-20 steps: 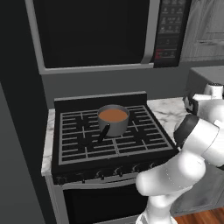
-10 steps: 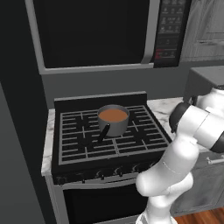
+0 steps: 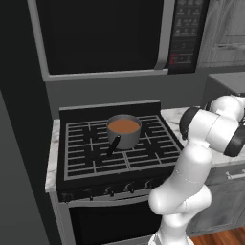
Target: Pick up the sugar cube(s) and place them in the saucepan with hot chocolate.
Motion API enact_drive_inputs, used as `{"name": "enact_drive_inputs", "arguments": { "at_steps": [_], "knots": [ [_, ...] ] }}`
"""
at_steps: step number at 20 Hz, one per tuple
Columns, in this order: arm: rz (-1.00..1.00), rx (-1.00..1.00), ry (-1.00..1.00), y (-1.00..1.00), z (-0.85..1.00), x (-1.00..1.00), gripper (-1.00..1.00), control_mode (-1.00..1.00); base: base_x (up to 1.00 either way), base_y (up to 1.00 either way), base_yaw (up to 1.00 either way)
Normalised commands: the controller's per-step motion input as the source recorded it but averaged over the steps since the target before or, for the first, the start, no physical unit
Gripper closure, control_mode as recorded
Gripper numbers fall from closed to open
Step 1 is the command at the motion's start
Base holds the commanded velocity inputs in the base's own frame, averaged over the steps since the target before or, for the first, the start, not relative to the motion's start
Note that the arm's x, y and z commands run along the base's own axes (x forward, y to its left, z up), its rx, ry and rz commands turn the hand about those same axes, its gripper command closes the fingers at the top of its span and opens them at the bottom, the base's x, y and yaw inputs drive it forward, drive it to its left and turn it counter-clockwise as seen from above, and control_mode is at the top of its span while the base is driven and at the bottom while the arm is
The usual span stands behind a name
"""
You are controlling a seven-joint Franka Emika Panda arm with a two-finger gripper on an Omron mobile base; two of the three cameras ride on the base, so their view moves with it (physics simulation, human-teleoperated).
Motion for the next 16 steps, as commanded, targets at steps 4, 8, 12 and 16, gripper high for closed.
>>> {"name": "enact_drive_inputs", "arguments": {
  "at_steps": [4,8,12,16],
  "knots": [
    [0.08,0.00,-0.03,0.07,-0.28,0.06,-1.00,-1.00,0.00,0.00,0.00],
    [0.00,0.00,0.00,0.02,-0.28,0.05,-1.00,-1.00,0.00,0.00,0.00],
    [0.00,0.00,0.00,0.00,-0.26,0.01,-1.00,-1.00,0.00,0.00,0.00],
    [0.00,0.00,0.00,0.00,-0.16,0.13,-1.00,-1.00,0.00,0.00,0.00]
  ]
}}
